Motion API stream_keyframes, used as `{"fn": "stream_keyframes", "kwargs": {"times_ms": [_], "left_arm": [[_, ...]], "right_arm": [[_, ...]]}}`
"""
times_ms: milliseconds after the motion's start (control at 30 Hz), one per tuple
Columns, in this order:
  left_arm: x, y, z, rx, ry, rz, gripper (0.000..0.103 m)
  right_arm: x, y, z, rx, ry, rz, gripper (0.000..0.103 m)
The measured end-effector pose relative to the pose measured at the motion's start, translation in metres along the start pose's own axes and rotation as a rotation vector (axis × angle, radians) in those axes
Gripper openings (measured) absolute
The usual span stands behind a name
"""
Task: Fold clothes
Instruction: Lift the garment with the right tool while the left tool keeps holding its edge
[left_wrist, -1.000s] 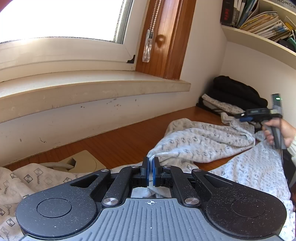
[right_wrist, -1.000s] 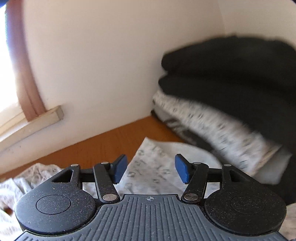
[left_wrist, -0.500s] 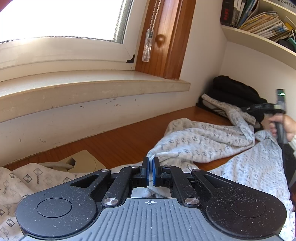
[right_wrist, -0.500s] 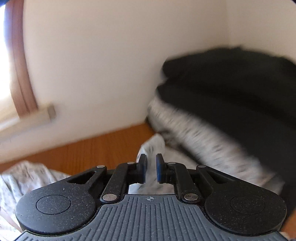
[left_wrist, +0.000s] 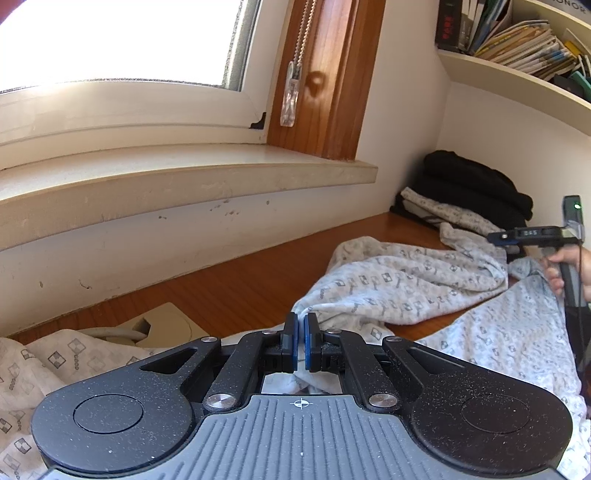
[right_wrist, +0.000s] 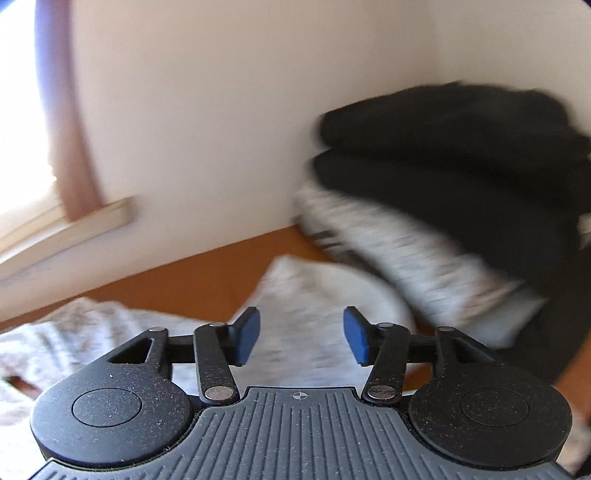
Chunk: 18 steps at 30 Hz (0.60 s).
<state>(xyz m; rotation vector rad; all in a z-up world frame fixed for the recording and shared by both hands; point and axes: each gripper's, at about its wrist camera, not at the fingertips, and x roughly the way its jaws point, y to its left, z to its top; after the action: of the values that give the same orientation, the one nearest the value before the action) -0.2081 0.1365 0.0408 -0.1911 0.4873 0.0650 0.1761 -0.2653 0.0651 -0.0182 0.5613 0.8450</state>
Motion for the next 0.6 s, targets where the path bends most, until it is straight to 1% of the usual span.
{"fn": "stream_keyframes", "kwargs": {"times_ms": [67,133,200,233,300,333,467,533,600], "left_arm": [[0.000,0.001,0.000,-0.001,0.001,-0.002,0.003],[0.001,0.002,0.000,-0.001,0.001,-0.005,0.003],[0.001,0.002,0.000,-0.002,0.002,-0.007,0.003],[0.001,0.002,0.000,-0.003,0.002,-0.007,0.003],[0.001,0.003,0.000,-0.004,0.002,-0.009,0.003],[0.001,0.003,0.000,-0.004,0.003,-0.009,0.003],[0.002,0.003,0.000,-0.003,0.003,-0.009,0.003],[0.002,0.003,0.000,-0.001,0.002,-0.009,0.003],[0.001,0.002,0.000,0.003,0.000,-0.010,0.003]], "right_arm": [[0.015,0.016,0.002,-0.022,0.026,0.035,0.059],[0.033,0.026,0.008,-0.040,0.052,0.010,0.060],[0.040,0.025,0.012,-0.026,0.071,-0.022,0.058],[0.043,0.022,0.014,-0.014,0.079,-0.031,0.053],[0.045,0.015,0.016,0.015,0.100,-0.027,0.026],[0.044,0.011,0.016,0.028,0.104,-0.022,0.002],[0.001,0.000,0.020,0.025,-0.036,-0.056,0.003],[-0.027,-0.009,0.019,0.015,-0.098,-0.098,0.003],[-0.054,-0.016,0.013,-0.009,-0.138,-0.161,0.003]]}}
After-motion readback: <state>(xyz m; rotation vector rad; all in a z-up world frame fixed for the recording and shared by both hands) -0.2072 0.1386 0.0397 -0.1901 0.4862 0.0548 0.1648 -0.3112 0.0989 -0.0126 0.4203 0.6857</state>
